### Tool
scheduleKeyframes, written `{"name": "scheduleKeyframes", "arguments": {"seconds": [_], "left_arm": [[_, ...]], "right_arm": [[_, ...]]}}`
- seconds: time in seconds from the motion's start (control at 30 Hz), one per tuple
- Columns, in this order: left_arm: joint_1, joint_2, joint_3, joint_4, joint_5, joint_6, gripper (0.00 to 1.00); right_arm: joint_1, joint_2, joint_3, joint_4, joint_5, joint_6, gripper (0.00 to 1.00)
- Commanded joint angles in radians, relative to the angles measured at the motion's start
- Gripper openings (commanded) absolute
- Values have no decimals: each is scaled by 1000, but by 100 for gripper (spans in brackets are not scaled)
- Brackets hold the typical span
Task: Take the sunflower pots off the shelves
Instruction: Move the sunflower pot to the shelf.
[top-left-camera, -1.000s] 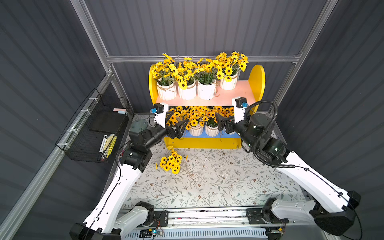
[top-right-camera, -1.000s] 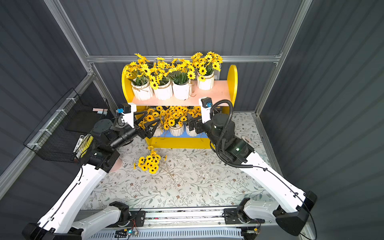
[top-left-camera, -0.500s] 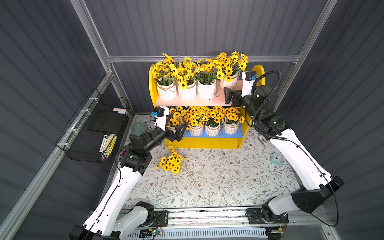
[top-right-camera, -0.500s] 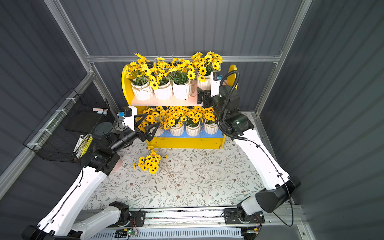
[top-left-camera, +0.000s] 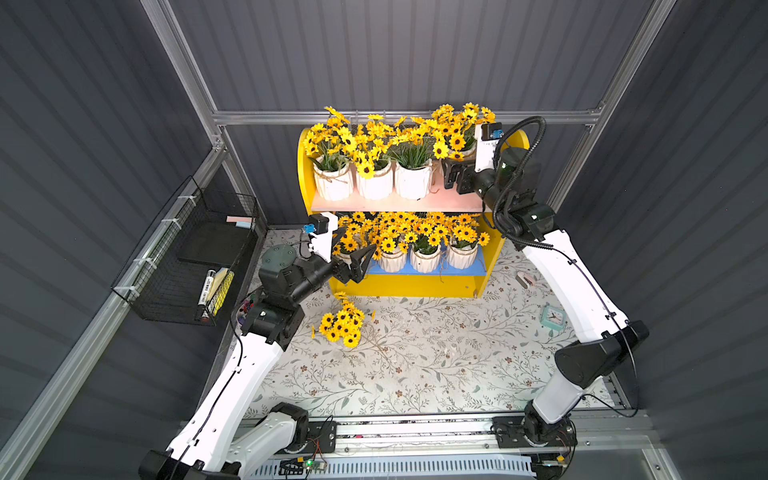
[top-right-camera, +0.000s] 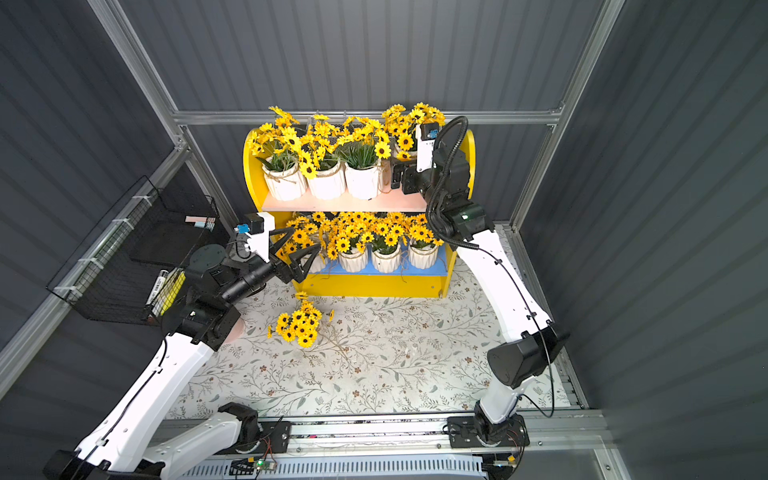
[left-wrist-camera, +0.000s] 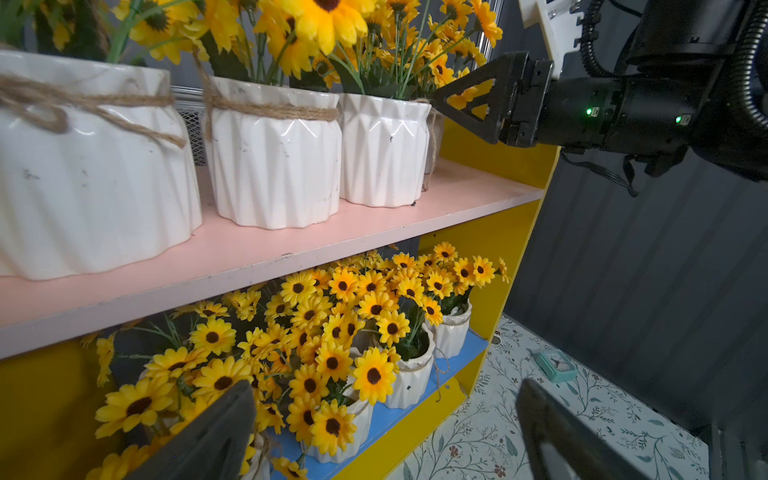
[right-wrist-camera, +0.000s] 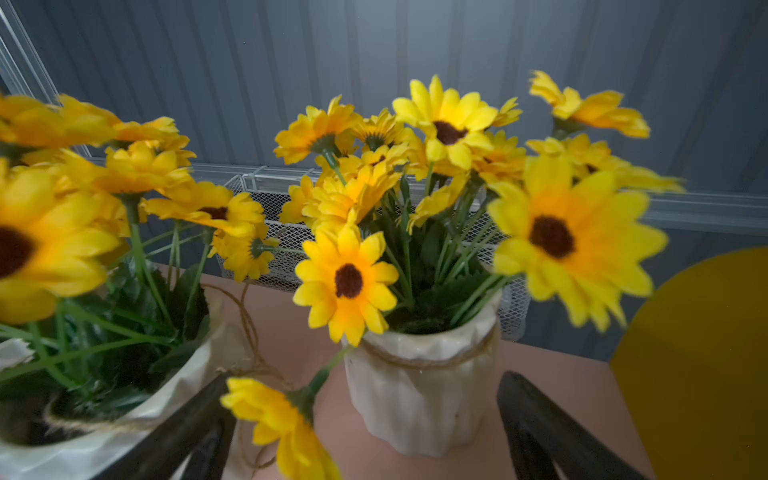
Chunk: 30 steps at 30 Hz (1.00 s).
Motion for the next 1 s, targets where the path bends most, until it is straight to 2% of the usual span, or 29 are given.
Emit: {"name": "scheduleKeyframes", "arguments": {"seconds": [0.0,0.27,0.7,0.97], "left_arm": [[2,-10,-6,17,-7,24,99],[3,-6,-7,21,-9,26,100],[5,-7,-11,23,-14,30,99],[5,-11,-13,22,-17,32,99]], "right_arm": [[-6,27,54,-40,23,-30,99],[-10,65,99,-30,80,-59,99],[-22,186,277,-106,52,-57,99],[-24,222,328,-122,65,-51,99]]}}
